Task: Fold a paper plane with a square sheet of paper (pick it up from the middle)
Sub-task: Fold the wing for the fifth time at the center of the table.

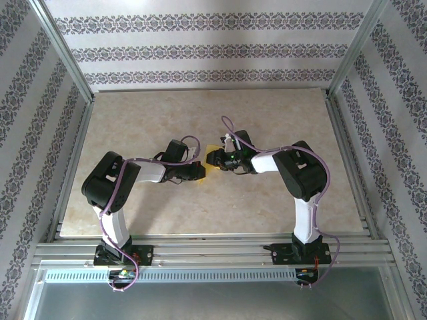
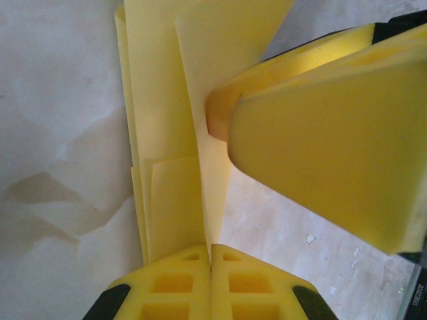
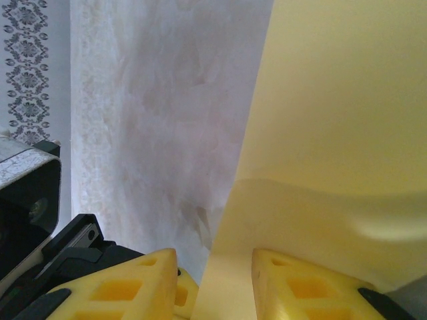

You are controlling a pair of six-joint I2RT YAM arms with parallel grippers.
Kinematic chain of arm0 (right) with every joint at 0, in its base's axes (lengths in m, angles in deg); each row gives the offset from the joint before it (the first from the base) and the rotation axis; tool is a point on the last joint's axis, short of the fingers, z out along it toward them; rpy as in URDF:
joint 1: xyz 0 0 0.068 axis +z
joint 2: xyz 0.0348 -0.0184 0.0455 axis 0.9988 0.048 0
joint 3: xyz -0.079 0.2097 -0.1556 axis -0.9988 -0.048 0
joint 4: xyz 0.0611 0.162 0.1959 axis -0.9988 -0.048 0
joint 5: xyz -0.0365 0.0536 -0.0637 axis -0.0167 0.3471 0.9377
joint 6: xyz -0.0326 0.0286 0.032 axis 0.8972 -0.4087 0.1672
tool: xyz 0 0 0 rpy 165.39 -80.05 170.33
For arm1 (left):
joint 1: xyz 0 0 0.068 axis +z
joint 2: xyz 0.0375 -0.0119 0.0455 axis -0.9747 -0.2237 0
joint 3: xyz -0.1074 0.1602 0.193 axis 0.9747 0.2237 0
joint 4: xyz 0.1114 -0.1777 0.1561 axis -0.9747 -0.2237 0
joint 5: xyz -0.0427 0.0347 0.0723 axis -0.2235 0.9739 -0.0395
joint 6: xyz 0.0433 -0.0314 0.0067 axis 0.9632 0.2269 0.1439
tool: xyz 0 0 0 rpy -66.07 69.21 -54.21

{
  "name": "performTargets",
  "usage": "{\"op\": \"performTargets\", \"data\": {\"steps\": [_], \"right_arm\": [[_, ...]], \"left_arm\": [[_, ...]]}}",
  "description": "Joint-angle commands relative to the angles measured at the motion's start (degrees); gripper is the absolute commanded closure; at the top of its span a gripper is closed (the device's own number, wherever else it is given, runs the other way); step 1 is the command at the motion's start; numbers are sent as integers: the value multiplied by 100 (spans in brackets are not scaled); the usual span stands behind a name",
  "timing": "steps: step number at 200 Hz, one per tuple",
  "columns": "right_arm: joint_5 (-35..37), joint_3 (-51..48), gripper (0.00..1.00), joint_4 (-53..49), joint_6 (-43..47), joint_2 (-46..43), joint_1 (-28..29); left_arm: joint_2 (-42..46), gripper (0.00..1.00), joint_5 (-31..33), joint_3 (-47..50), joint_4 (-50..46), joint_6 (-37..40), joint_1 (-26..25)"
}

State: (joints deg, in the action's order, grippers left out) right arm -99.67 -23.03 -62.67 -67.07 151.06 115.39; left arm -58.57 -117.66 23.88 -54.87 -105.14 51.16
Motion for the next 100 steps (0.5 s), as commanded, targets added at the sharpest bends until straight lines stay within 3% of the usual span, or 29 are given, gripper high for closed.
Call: {"op": "performTargets", "data": {"steps": [1,52,100], "right_arm": [[23,79,64,-160,115,132,117],[-209,-83,63,133,301,-524,-116],[229,-41,64,-286,484,-469,-349]], "left_arm": [[-48,100,87,125,140,-10,-80],[181,100,161,168,248,-230,-80],[105,100,184,201,288,-220,-78]]}}
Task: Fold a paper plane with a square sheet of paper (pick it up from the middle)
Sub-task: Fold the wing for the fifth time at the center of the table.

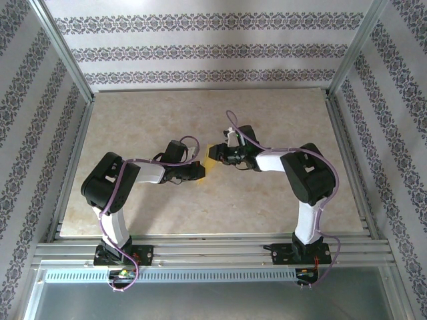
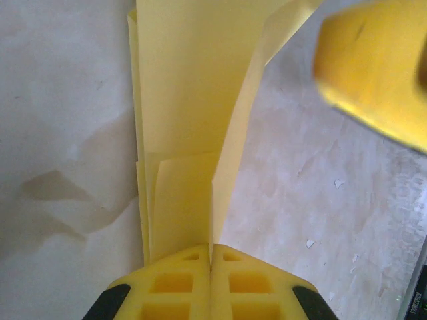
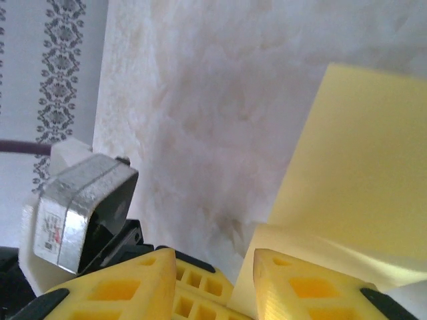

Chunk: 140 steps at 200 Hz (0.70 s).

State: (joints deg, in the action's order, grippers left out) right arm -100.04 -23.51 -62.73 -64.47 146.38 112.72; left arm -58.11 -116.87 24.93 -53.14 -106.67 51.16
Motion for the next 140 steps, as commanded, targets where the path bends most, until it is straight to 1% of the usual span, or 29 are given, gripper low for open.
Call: {"op": "performTargets", "data": {"steps": [1,49,96,140], "right_arm": [[280,12,64,-294,226,6,-84],[397,482,64,-803,487,341,-17],[295,686,64,-955,536,457,72],[242,775,64,-1140,595,485,116]], "left_arm": [[54,100,106,97,120,-72,-75],[53,96,115,64,101,-34,-72],[148,82,91,-71,-128,180,-80],[104,76,158,-326,-341,363,-77]]}}
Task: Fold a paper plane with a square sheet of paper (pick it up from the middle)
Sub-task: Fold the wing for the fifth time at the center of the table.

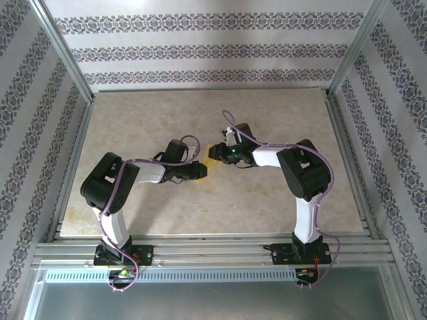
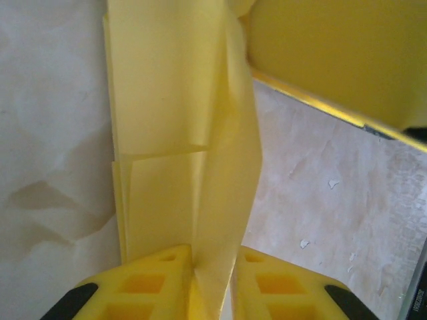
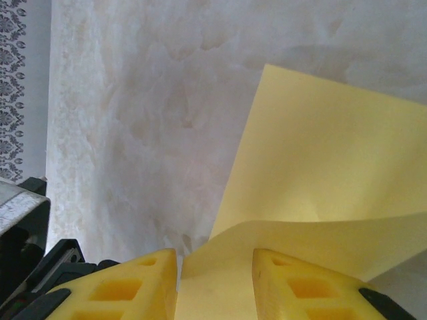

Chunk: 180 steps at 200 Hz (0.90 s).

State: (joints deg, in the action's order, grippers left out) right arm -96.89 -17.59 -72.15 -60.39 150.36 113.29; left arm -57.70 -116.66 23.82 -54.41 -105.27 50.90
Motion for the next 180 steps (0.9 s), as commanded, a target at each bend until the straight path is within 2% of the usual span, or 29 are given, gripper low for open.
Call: {"op": "performTargets", "data": {"steps": [1,79,118,180], "right_arm": [[-73,182,64,-204,187,89,59],[26,357,64,-429,206,231,85],[-19,384,64,-425,176,197,77],[-131,384,64,-371,84,160,76]], "left_arm": [[61,76,136,-214,-209,223,-48],[205,70,198,-280,-329,253,-43],[-13,66,211,-406,-179,184,-49],[-203,67,287,-424,-163,374,-46]]}}
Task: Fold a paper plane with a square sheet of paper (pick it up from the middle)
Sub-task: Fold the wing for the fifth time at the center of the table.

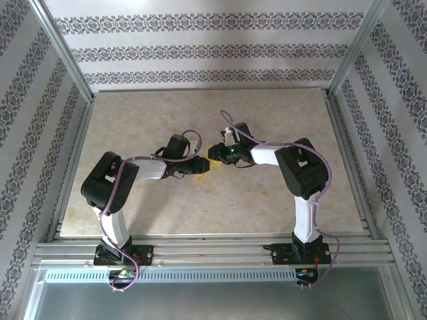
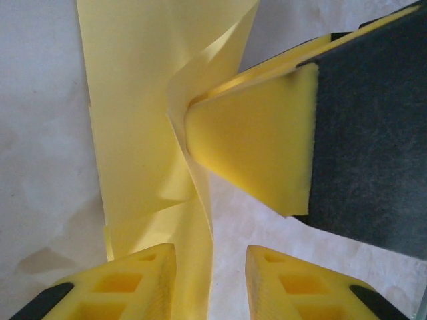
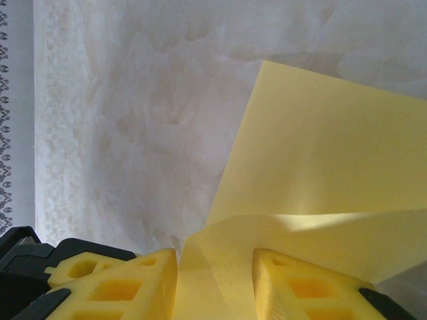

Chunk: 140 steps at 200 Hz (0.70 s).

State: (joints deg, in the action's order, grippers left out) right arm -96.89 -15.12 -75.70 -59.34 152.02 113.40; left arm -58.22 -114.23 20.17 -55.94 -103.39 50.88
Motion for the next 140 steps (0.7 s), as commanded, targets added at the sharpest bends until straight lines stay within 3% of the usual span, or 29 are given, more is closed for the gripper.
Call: {"op": "performTargets", "data": {"steps": [1,78,140], "right_arm": [[-137,137,64,-15,-26,-6,65],[-200,194,64,19,-183,-12,35],[-233,260,64,-14,-410,-103,-48]], "left_arm": [[-155,67,44,-54,-9,194,-48],[-325,65,225,-112,-381,508,-128],[-351,70,606,-52,-836,870,-152]]}}
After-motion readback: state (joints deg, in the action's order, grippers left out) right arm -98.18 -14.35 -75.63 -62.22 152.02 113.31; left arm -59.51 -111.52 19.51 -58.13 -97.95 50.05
